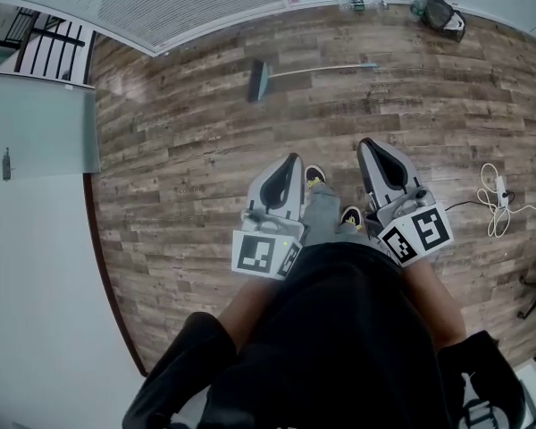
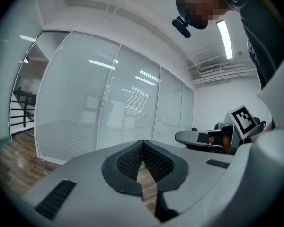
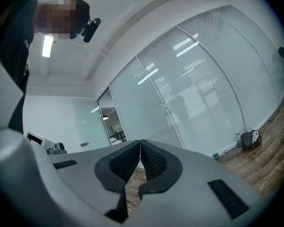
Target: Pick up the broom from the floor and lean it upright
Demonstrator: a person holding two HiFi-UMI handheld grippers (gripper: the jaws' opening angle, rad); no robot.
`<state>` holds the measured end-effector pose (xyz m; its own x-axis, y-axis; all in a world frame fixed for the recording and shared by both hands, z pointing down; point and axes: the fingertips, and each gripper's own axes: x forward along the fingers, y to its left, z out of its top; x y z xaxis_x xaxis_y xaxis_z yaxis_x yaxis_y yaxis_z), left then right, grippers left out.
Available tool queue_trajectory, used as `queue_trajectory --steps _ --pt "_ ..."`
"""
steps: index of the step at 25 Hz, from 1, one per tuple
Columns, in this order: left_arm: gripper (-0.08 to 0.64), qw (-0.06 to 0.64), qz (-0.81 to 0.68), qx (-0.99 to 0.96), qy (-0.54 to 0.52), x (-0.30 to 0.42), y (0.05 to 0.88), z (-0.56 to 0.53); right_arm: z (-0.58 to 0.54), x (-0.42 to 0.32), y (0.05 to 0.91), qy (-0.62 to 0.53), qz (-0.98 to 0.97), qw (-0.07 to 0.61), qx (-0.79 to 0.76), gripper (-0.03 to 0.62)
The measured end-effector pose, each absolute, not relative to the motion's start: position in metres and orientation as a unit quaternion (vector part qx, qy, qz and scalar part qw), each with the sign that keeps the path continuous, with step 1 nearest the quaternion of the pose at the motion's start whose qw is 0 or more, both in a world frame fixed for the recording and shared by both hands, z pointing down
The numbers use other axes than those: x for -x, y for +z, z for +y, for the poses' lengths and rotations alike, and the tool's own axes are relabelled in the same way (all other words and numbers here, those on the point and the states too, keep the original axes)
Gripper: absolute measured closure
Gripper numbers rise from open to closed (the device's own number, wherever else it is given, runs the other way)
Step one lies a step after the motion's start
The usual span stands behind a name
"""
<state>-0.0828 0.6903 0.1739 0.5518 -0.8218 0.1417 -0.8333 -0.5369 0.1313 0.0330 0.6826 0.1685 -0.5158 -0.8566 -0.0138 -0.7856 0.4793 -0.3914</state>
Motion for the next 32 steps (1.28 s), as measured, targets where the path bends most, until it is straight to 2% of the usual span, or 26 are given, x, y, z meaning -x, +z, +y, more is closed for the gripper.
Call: queue_trajectory --steps 17,32 --pt "0.537 0.103 -0.468 -0.877 -0.011 0.156 0.169 0.541 0.536 0.048 0.155 -0.140 0.871 0.065 0.466 0.572" --pt "0.537 0.110 -0.479 -0.871 -0.010 0.169 0.174 0.496 0.494 0.055 0.170 -0.174 0.866 0.058 0.466 0.572"
